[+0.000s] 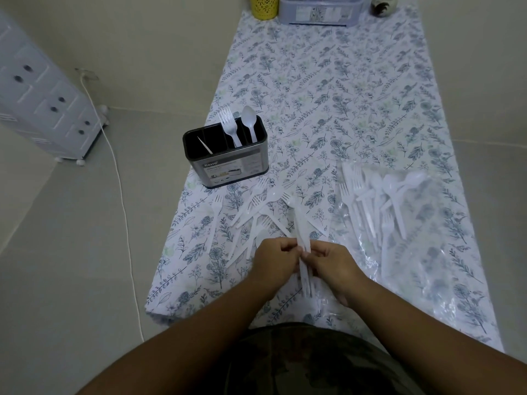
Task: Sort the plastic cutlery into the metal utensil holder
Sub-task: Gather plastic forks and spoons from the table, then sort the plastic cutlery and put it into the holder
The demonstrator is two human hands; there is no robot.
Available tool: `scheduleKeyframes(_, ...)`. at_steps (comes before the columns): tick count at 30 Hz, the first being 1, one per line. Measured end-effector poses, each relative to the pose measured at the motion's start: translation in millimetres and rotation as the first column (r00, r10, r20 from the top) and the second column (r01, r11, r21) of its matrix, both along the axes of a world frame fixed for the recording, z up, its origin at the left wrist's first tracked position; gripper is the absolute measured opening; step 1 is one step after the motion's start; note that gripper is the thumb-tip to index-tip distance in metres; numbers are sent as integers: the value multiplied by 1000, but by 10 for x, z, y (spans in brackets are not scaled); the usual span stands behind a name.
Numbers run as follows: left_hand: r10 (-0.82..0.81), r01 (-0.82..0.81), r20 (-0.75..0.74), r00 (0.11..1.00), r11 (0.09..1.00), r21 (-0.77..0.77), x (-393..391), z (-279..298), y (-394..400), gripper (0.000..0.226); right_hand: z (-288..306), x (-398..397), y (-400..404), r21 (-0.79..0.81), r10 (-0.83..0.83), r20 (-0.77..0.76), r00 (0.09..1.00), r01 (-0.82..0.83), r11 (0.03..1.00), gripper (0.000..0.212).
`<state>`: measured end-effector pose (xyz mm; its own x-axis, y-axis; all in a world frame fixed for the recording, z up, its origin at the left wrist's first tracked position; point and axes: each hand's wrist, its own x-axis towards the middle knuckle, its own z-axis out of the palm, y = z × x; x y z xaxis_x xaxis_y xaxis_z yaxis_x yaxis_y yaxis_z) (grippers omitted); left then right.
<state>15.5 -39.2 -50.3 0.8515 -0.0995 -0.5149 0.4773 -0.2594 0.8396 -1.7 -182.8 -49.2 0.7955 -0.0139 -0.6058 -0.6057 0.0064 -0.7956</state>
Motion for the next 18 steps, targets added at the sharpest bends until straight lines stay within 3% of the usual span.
scheduleKeyframes(4,-1,-3,147,989,1000,23,36,83,-7,22,29,24,-72,-27,15,139,990,-12,1000,26)
scheduleKeyframes(6,-17,5,271,963,999,43,67,179,-14,24,109,64,-105,-65,19,239,971,-4,998,21)
scheduleKeyframes(11,-12,-10,507,862,999,41,132,315,-28,20,240,125,-129,-341,127,450,884,38,939,9)
scheduleKeyframes(15,-72,13,539,839,993,113,27,178,-13,14,121,35,-99,-585,326,462,825,8,811,17)
scheduleKeyframes(18,-74,4,519,851,991,133,-18,94,-25,14,70,12,-68,-628,375,428,823,-28,777,17)
